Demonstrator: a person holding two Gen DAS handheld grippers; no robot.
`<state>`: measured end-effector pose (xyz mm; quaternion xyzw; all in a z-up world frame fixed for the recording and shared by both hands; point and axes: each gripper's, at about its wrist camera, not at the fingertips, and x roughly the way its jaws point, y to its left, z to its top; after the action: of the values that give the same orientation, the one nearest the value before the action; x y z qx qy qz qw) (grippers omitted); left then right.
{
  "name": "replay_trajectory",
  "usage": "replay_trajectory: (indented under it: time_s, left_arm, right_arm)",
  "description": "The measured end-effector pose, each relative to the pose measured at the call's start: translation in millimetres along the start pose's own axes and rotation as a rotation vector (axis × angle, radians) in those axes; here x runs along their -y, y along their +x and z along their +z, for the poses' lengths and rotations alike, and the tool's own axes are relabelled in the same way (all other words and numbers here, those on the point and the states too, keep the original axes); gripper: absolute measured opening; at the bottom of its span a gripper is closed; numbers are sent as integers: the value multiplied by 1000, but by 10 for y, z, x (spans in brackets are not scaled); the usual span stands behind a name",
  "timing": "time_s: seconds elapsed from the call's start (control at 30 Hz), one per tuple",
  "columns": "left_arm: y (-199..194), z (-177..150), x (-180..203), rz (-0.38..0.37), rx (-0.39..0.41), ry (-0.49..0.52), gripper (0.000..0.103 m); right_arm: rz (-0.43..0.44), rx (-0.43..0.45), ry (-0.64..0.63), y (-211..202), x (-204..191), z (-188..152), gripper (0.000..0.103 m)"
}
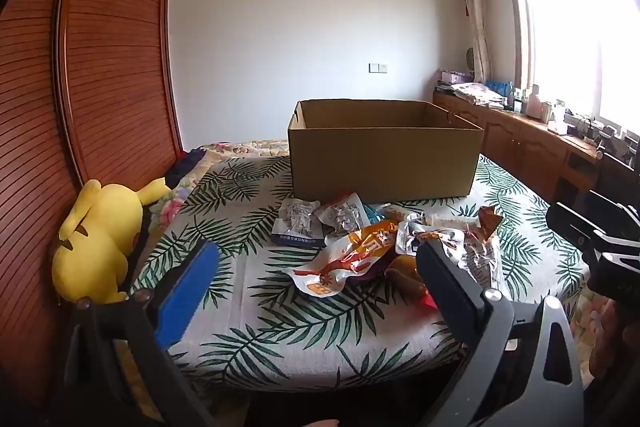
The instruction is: Organize snacks
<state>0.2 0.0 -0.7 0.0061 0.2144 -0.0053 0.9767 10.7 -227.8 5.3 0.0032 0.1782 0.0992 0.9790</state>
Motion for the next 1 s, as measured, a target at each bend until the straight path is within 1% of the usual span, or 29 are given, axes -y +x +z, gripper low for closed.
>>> replay_trajectory:
  time_s: [0.03, 0.17, 0.23, 0.3, 1.0]
  left_arm:
    - [0, -3, 0, 1, 0, 2, 100]
    - [3, -16, -15, 2, -1, 4, 100]
    - [30, -83, 15, 3, -5, 0, 100]
    - [20, -43, -5, 2, -10, 1, 100]
    - [-6, -30, -11, 3, -6, 4, 100]
  right_arm:
    - [0, -25, 12, 17, 13, 4, 103]
    - [-5, -19, 4, 33, 3, -17, 103]
    - [-6, -19, 4, 44, -4, -19, 103]
    - [-5, -19, 6, 24, 44, -33, 103]
    - [-7, -18, 4, 47, 17, -31, 103]
